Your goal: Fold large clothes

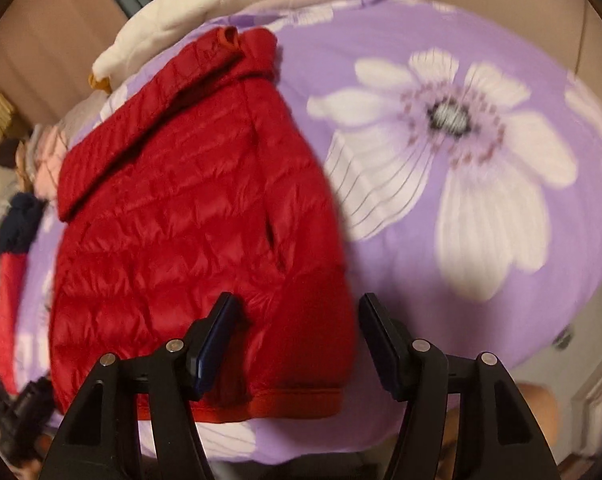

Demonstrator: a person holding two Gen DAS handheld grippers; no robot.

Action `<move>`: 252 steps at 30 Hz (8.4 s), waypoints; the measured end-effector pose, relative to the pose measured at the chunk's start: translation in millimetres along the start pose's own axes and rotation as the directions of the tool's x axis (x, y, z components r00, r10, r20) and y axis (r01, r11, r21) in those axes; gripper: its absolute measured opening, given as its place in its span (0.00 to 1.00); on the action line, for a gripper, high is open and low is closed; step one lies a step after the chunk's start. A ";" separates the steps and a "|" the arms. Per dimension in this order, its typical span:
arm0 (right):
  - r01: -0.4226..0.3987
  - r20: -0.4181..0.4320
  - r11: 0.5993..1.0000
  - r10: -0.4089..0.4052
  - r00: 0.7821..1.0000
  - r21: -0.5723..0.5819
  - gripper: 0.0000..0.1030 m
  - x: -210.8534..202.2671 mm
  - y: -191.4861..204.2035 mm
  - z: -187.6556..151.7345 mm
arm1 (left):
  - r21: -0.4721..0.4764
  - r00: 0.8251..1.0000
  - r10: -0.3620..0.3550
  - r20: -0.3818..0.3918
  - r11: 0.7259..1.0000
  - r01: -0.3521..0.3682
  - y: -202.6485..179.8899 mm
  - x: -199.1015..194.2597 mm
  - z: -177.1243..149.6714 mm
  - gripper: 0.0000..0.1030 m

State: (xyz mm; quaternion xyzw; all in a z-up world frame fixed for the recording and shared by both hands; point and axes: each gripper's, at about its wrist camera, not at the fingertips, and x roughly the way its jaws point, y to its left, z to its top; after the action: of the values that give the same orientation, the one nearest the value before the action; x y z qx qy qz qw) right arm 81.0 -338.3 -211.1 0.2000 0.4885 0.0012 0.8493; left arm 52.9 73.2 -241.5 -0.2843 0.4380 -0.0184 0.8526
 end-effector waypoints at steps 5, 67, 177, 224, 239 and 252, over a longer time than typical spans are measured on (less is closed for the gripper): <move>-0.011 0.031 1.000 0.012 0.999 -0.022 0.31 2.9 12.5 -5.8 | -0.059 1.000 -0.024 0.003 0.998 0.024 7.2 3.8 -2.3 0.17; -0.198 0.385 0.963 0.255 0.887 -0.183 0.16 -82.9 92.5 121.2 | 0.002 0.901 -0.184 0.394 0.980 0.199 -72.5 -65.0 141.6 0.11; -0.260 0.204 0.965 0.248 0.947 0.038 0.28 142.5 87.9 200.2 | -0.133 0.982 -0.120 0.148 0.981 0.140 -54.8 174.3 207.7 0.29; -0.030 0.124 0.999 0.025 0.992 0.041 0.66 3.2 22.9 60.9 | -0.286 0.976 -0.187 0.115 0.934 0.213 16.9 29.0 71.9 0.39; 0.034 0.144 0.998 -0.026 0.989 -0.057 0.70 8.8 24.9 56.4 | 0.229 0.905 -0.076 0.419 0.973 -0.024 -123.2 -57.8 70.2 0.21; 0.103 0.137 0.989 -0.087 0.987 -0.109 0.72 15.7 35.8 53.3 | 0.394 0.878 -0.202 0.434 0.919 0.017 -193.3 -80.9 45.7 0.23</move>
State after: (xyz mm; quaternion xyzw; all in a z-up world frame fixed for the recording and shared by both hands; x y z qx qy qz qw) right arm 140.4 -320.3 -188.3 0.1264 0.4393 -0.0242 0.8891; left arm 79.8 -44.6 -64.3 -0.1356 0.1910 -0.0828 0.9687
